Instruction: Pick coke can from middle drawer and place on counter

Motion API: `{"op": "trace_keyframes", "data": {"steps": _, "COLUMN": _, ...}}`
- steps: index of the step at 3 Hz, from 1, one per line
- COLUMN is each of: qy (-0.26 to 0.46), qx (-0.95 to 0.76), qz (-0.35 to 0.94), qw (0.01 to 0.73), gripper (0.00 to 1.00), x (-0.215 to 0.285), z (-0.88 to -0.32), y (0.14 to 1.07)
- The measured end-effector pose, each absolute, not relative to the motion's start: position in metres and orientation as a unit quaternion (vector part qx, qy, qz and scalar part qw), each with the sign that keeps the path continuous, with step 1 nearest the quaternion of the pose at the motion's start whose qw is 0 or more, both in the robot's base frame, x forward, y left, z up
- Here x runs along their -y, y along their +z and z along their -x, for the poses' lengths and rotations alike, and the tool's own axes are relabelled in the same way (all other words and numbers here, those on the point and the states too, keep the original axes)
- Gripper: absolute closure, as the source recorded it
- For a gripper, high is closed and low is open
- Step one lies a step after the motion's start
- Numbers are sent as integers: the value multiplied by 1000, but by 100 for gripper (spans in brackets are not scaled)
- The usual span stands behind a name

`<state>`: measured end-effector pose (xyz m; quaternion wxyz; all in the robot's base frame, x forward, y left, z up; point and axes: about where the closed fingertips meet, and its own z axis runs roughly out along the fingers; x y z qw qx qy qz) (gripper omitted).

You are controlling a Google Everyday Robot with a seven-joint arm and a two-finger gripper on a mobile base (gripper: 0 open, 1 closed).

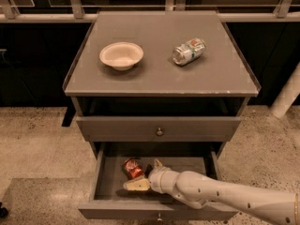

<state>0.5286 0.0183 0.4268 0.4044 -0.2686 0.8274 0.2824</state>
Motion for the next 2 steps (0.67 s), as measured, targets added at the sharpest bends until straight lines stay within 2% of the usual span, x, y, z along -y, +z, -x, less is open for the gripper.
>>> {"op": "trace_keyframes", "data": {"steps": 2, "qy": 240, "qx": -832, "qz": 302, "qw": 398, "gripper": 0, "x": -57, "z": -549, "y": 404}}
